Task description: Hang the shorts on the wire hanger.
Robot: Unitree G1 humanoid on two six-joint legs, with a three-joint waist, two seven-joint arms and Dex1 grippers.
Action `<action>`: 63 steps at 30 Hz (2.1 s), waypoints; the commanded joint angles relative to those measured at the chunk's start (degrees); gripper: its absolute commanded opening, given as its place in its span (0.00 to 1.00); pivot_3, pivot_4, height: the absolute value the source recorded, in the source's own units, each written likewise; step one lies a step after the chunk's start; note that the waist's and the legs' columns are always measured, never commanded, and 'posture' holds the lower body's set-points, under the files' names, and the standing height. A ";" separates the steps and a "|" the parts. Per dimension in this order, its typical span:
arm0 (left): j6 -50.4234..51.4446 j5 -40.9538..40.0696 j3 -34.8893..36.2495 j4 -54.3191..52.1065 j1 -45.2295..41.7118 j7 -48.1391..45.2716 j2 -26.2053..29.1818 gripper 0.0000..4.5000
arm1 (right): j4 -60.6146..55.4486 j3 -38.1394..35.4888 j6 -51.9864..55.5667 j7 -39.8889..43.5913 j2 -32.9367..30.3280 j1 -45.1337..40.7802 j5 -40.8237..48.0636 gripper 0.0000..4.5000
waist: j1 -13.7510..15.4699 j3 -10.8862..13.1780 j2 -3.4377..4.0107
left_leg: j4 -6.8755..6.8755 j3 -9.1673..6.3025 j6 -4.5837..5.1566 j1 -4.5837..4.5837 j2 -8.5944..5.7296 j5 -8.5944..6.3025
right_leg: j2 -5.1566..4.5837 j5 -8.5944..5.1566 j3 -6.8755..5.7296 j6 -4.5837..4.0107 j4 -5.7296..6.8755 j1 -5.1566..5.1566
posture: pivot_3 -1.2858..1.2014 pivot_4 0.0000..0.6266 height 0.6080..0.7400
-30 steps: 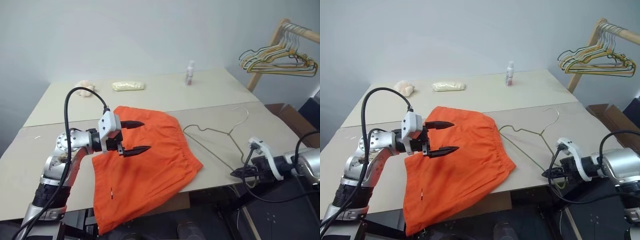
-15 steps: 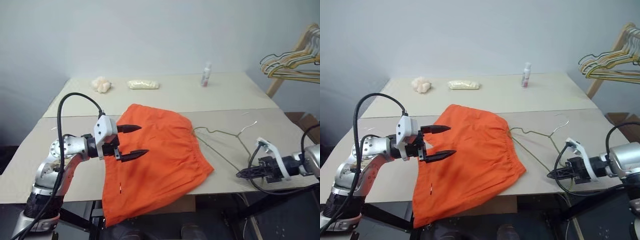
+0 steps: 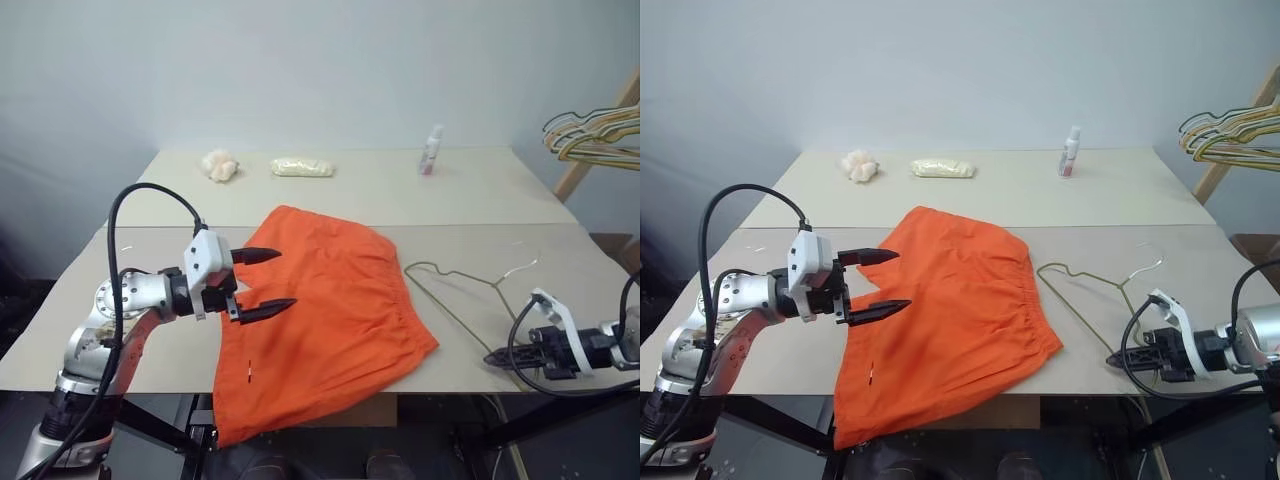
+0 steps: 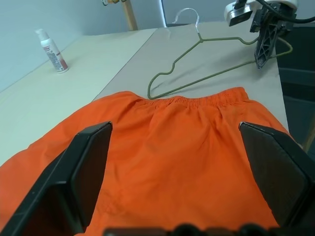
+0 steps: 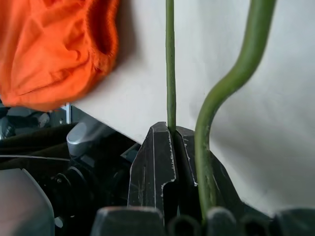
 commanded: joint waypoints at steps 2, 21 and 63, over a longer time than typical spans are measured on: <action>-0.29 -1.48 1.12 -1.03 -0.77 -0.65 0.55 1.00 | -7.15 0.24 1.09 2.61 -2.78 1.32 3.70 0.00 | 0.01 -0.01 0.02 | 0.00 0.01 0.00 0.01 0.00 0.00 | 0.00 0.00 0.01 0.00 0.00 0.01 | 0.47 0.00 1.00; 1.17 -5.81 1.38 -0.66 -1.10 -3.84 0.96 1.00 | -5.69 -3.34 -0.25 0.70 -3.49 1.90 6.52 0.00 | -0.10 -0.01 0.02 | -0.01 0.08 0.01 0.01 0.00 0.00 | 0.02 0.00 0.01 0.00 -0.01 0.01 | 0.47 0.00 1.00; -0.85 -3.95 2.17 -1.23 1.30 -4.13 2.33 1.00 | -3.64 11.01 -11.97 17.03 -2.02 -5.72 0.52 0.00 | 2.21 -0.01 -0.02 | -0.03 0.14 -0.01 0.04 0.03 0.00 | 0.04 0.00 -0.01 -0.01 -0.01 -0.30 | 0.49 0.00 1.00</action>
